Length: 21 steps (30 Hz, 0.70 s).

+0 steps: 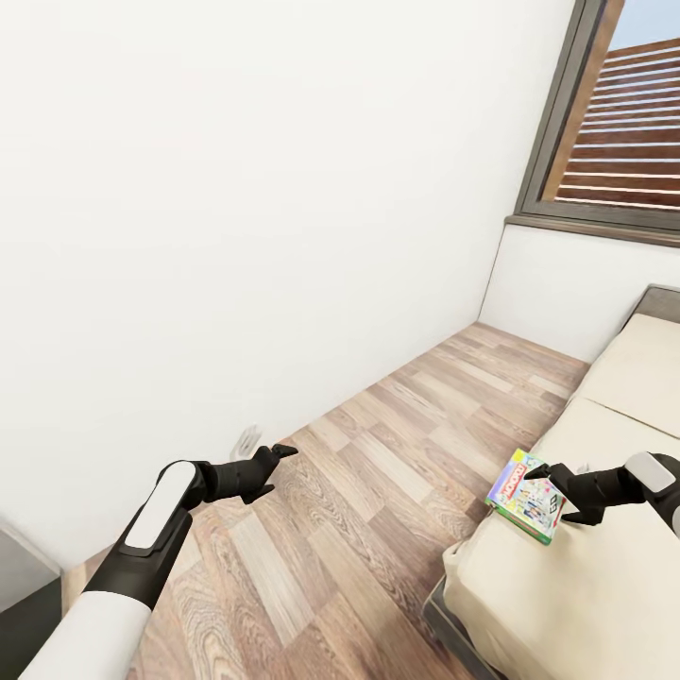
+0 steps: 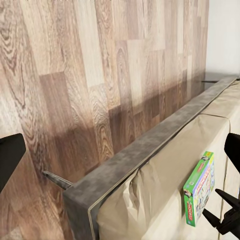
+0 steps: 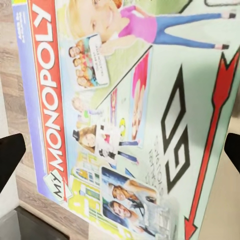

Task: Put all the toys in the child's room - the three board games (two on the bed and one on the table), the two jigsaw puzzles on the table, and the tennis ball on the table - inside the toy box on the table in the child's room.

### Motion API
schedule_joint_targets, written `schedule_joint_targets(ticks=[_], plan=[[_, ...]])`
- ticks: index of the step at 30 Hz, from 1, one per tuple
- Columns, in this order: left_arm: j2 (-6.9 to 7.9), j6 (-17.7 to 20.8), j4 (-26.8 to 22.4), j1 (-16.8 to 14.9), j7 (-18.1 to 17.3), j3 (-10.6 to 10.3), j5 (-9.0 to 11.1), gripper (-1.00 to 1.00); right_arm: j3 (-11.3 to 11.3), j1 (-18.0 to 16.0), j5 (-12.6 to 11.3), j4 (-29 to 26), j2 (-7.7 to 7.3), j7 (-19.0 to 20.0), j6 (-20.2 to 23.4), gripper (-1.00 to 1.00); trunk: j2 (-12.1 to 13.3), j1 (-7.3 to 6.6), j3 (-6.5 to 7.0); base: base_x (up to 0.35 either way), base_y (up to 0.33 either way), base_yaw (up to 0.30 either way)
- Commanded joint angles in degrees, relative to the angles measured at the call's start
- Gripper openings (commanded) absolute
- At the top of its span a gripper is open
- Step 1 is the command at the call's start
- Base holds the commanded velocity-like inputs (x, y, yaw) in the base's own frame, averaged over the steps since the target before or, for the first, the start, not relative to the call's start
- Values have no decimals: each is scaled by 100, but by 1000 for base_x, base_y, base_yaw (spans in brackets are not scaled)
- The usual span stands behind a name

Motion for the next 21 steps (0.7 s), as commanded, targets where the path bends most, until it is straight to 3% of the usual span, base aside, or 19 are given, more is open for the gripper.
schedule_joint_targets(ticks=[1, 21], plan=[[4, -6, -7, -3, 57, -9, 60, 100, 39, -2, 34, 0, -4, 60, 12, 100, -2, -1, -5, 0, 0, 11], [4, -6, -7, -3, 57, -9, 60, 100, 39, -4, 34, 0, -5, 60, 12, 100, -2, -1, -5, 0, 0, 3]])
